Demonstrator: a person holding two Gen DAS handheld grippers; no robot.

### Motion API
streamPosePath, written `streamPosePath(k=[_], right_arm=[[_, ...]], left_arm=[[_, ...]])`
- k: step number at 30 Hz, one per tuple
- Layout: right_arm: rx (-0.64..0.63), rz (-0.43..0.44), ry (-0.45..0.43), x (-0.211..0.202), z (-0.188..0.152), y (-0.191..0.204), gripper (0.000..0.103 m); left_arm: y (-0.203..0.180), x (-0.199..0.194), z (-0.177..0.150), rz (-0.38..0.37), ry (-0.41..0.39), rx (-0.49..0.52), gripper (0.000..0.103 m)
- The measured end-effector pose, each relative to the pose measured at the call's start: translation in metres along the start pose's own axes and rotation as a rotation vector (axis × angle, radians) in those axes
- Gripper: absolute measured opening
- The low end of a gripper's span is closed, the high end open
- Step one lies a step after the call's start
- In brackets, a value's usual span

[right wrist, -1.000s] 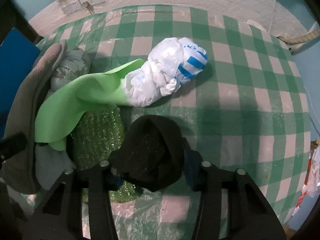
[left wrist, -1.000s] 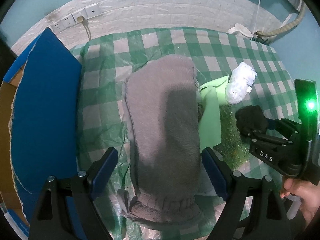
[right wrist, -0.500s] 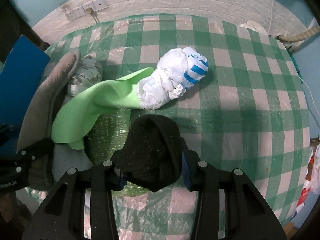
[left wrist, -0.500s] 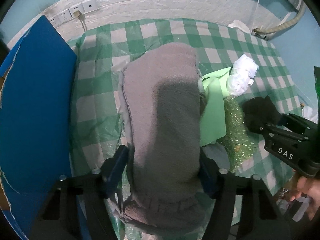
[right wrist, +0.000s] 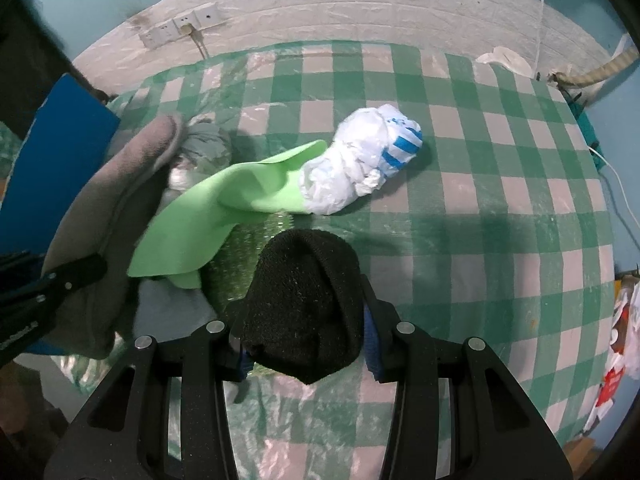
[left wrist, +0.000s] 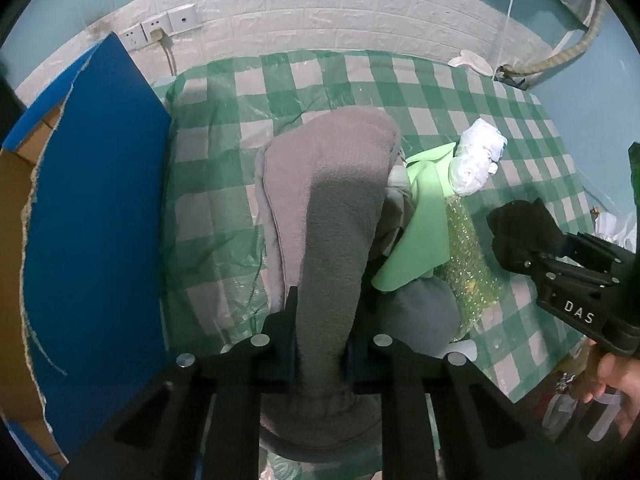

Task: Organize soft objects
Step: 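Close the left tool on the grey towel while the right tool grasps the black sponge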

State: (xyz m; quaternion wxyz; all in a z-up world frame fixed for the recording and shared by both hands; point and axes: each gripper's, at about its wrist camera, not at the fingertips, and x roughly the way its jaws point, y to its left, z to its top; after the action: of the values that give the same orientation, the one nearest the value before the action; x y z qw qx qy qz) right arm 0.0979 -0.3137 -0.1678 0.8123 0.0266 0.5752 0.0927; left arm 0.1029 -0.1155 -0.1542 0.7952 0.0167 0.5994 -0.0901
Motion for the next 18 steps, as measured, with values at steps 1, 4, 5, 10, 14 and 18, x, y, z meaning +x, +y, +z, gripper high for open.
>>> streamPosePath(k=[1, 4, 5, 10, 14, 18], right_arm=[[-0.003, 0.001, -0.004, -0.002, 0.000, 0.002, 0.042], [-0.010, 0.005, -0.018, -0.010, -0.001, 0.008, 0.042], [-0.012, 0.006, -0.022, -0.012, -0.001, 0.009, 0.042], [-0.012, 0.011, -0.039, -0.024, -0.002, 0.016, 0.042], [-0.024, 0.009, -0.050, -0.032, -0.002, 0.023, 0.042], [-0.029, 0.011, -0.058, -0.041, -0.004, 0.028, 0.042]], left_arm=[[0.000, -0.001, -0.001, 0.002, -0.003, 0.004, 0.016], [0.000, -0.008, -0.004, 0.016, -0.019, 0.017, 0.016], [0.000, -0.010, -0.004, 0.021, -0.025, 0.019, 0.016], [0.000, -0.024, -0.007, 0.038, -0.066, 0.034, 0.016], [0.000, -0.036, -0.010, 0.052, -0.098, 0.043, 0.016], [0.001, -0.047, -0.012, 0.060, -0.123, 0.043, 0.016]])
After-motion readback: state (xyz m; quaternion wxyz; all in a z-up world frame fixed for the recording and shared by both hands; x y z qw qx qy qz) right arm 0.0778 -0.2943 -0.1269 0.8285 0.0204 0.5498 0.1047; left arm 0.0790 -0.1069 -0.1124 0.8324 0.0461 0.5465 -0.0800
